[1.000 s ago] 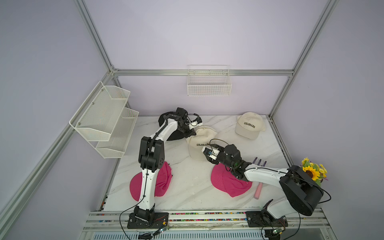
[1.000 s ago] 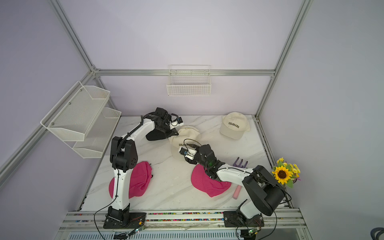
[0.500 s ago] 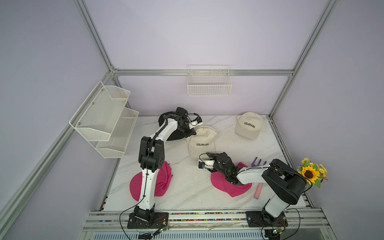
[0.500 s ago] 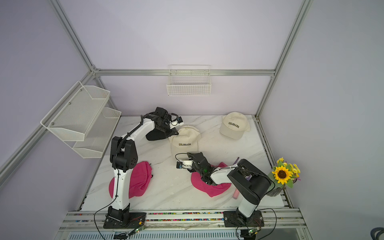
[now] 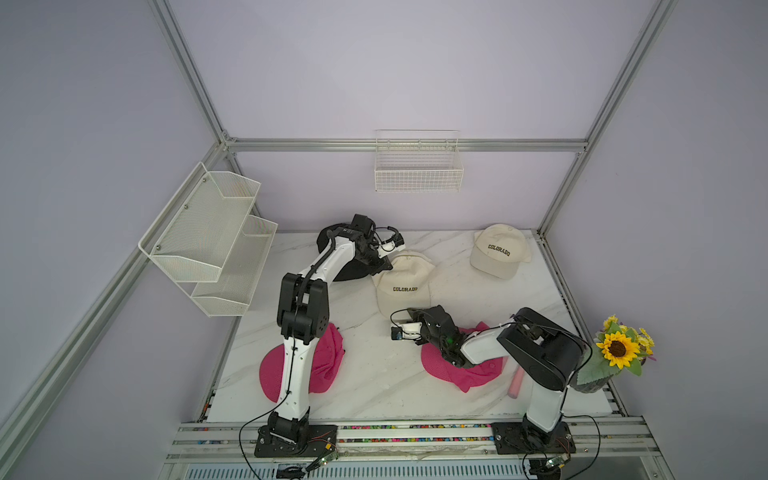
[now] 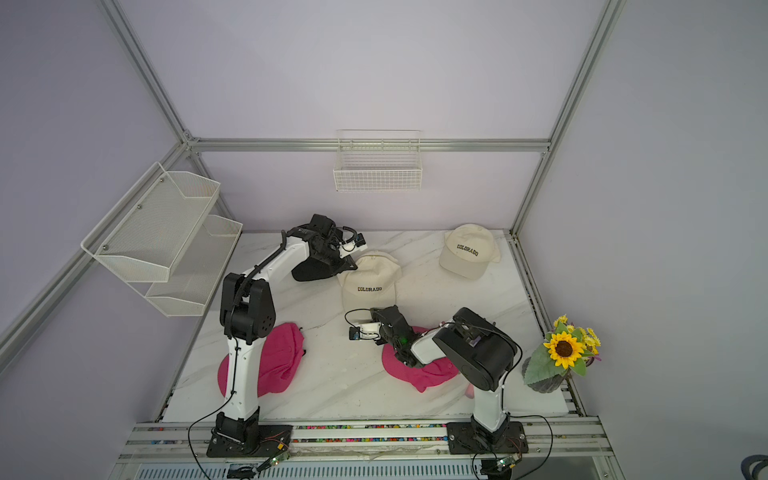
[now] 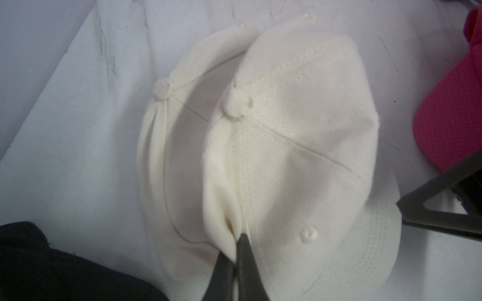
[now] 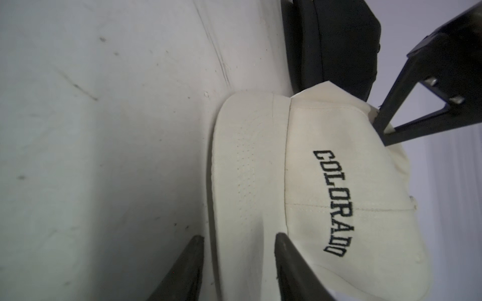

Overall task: Stack the baseball caps by color
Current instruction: Place the baseball cap on the baseball cap.

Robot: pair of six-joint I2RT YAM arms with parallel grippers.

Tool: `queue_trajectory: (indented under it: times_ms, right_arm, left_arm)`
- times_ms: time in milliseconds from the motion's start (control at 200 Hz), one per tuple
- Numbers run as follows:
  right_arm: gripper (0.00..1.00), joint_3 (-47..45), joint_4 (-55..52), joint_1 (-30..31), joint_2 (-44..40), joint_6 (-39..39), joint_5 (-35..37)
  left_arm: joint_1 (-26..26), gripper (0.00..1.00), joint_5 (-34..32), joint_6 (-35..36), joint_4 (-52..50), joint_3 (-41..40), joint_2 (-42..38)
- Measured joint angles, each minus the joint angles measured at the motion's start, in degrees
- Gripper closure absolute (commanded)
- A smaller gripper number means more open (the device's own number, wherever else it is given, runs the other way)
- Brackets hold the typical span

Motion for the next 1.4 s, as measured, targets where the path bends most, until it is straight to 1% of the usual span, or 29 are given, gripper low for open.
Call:
queue_trajectory:
  times_ms: [70, 150, 195, 390, 526, 656, 761, 961, 1101, 1287, 1302, 1337, 1352, 1372, 1377, 1402]
  right_arm:
    - [0.75, 0.0, 2.2, 0.0, 0.8, 0.0, 1.4]
    - [0.92, 0.0, 3.4, 0.0, 1.0, 0.7, 2.4]
    - [1.00, 0.0, 4.3, 0.0, 0.9, 0.6, 2.8]
    - [1.00, -1.0, 5.9, 0.0, -3.1, 0.4, 3.5]
    - [1.00, -1.3, 5.2, 0.0, -6.1, 0.3, 3.5]
    - [1.00, -1.3, 5.2, 0.0, -6.4, -0.6, 3.8]
    - [1.00, -0.5, 5.2, 0.0, -5.6, -1.8, 4.2]
    - [1.00, 2.8, 2.6, 0.0, -2.8, -3.8, 4.0]
    - [1.00, 5.7, -0.1, 0.0, -0.2, -4.5, 2.8]
    - [1.00, 6.9, -1.6, -1.0, 4.3, -5.9, 0.3]
    - [1.00, 7.0, -1.8, -1.0, 4.6, -6.0, 0.1]
    - [1.00, 7.1, -2.3, -1.3, 5.0, -6.3, -0.5]
    - [1.00, 7.2, -2.4, -1.4, 5.1, -6.3, -0.7]
    - [1.00, 7.2, -2.6, -1.4, 5.1, -6.5, -1.1]
    - [1.00, 7.3, -2.6, -1.4, 5.1, -6.5, -1.2]
    - [1.00, 7.3, -2.6, -1.6, 5.1, -6.6, -1.6]
  left_arm:
    - [0.0, 1.00, 0.4, 0.0, 0.0, 0.0, 0.0]
    - [0.0, 1.00, 0.8, 0.0, 0.1, 0.0, 0.0]
    - [0.1, 1.00, 1.0, 0.0, 0.2, 0.0, 0.0]
    - [0.3, 1.00, 1.9, 0.1, 0.3, 0.0, -0.4]
    - [-0.3, 1.00, 2.1, 0.1, 1.0, 0.0, -2.8]
    - [-1.2, 1.00, 2.2, 0.1, 3.0, 0.0, -5.7]
    - [-1.5, 1.00, 1.8, 0.0, 4.2, 0.1, -6.3]
    - [-1.2, 1.00, 0.2, 0.0, 5.0, 0.6, -4.0]
    - [-0.4, 1.00, -1.4, -0.5, 5.2, 2.0, -0.5]
    - [0.2, 1.00, -3.1, -1.6, 5.2, 3.6, 4.0]
    - [0.2, 0.99, -3.3, -1.7, 5.3, 3.7, 4.5]
    - [0.1, 0.89, -3.5, -1.9, 5.4, 3.9, 5.2]
    - [0.1, 0.82, -3.6, -1.9, 5.4, 3.9, 5.4]
    - [0.1, 0.71, -3.7, -1.9, 5.5, 3.9, 5.7]
    - [0.1, 0.69, -3.8, -1.9, 5.5, 3.9, 5.8]
    - [0.1, 0.54, -4.0, -2.1, 5.5, 3.9, 6.0]
